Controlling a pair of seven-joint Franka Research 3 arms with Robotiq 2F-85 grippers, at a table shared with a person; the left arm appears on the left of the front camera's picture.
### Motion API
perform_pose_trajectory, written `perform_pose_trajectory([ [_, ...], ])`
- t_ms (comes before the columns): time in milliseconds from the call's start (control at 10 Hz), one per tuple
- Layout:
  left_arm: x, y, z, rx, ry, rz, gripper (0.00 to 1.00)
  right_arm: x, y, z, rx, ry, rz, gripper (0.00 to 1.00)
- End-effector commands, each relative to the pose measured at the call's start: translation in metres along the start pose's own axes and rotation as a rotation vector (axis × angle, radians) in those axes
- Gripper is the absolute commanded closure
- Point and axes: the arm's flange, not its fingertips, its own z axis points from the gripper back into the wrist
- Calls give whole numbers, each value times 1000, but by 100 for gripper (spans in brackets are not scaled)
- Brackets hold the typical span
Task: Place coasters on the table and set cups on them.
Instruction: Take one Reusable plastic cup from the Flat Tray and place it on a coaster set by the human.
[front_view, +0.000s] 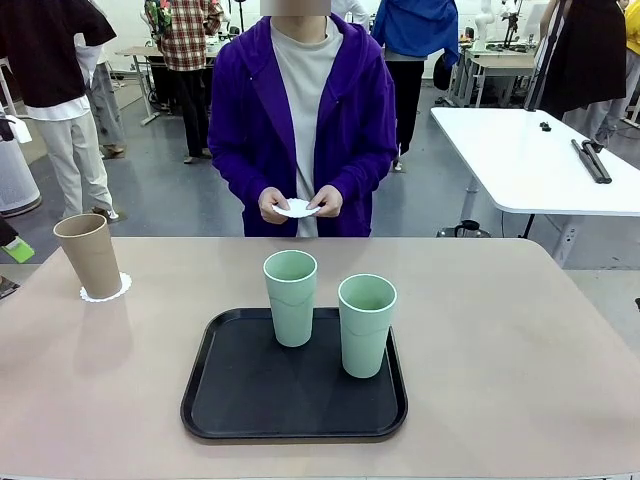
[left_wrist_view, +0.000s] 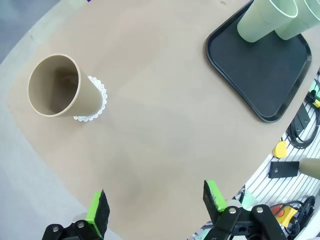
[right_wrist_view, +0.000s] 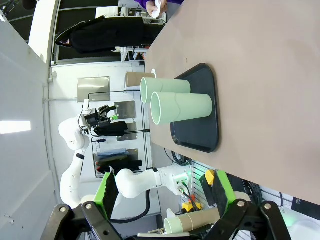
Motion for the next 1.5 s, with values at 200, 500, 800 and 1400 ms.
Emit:
perform_pose_trajectory([
  [200,3,0,2,23,9,17,0,2,1,1,23,-6,6,0],
  [500,-42,23,-2,-293,-165,270,0,2,1,1,23,-6,6,0],
  [800,-78,64,-10,-579,-333,435,0,2,1,1,23,-6,6,0],
  [1400,-156,136,-76,-1069,-444,524,0,2,1,1,23,-6,6,0],
])
